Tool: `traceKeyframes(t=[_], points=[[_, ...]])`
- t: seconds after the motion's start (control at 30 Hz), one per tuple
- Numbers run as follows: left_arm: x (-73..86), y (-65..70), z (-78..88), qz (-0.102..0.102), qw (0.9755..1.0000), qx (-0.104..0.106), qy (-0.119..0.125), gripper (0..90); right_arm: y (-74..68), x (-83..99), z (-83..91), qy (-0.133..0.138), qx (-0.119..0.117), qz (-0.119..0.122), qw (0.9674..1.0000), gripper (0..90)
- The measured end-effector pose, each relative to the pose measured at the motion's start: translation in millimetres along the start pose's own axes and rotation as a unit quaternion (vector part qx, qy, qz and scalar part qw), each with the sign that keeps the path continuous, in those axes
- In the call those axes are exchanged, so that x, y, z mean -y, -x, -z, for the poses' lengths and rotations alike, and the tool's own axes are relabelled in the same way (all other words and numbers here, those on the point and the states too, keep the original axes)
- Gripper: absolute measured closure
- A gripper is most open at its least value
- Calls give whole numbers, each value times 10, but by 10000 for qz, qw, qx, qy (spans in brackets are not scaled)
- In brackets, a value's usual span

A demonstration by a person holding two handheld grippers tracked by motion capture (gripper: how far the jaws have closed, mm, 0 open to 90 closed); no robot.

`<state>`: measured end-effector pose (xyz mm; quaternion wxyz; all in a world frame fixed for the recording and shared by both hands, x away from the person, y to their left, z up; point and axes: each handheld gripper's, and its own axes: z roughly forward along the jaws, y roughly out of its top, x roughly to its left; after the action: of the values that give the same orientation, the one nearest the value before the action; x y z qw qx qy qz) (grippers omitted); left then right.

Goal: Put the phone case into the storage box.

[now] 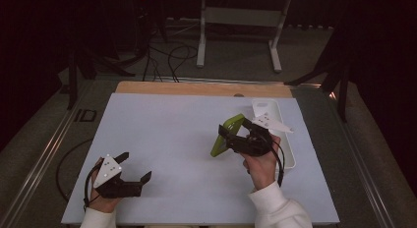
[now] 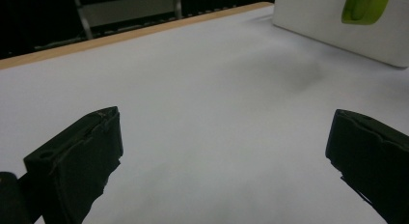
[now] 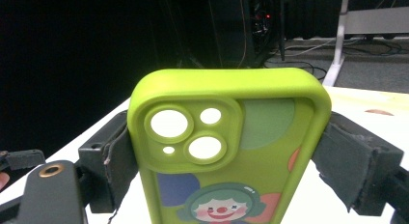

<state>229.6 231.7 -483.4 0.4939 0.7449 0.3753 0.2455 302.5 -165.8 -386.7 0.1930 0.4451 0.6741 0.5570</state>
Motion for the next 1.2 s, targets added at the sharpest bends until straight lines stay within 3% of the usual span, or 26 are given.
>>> traceKeyframes(t=[0.33, 1.2], points=[[19, 3, 31, -55, 9999, -134, 47, 0, 56, -49, 24, 36, 61, 0, 10000, 159], [31, 22, 11, -89, 9998, -166, -23, 0, 239, -269, 37, 167, 240, -39, 9996, 159]])
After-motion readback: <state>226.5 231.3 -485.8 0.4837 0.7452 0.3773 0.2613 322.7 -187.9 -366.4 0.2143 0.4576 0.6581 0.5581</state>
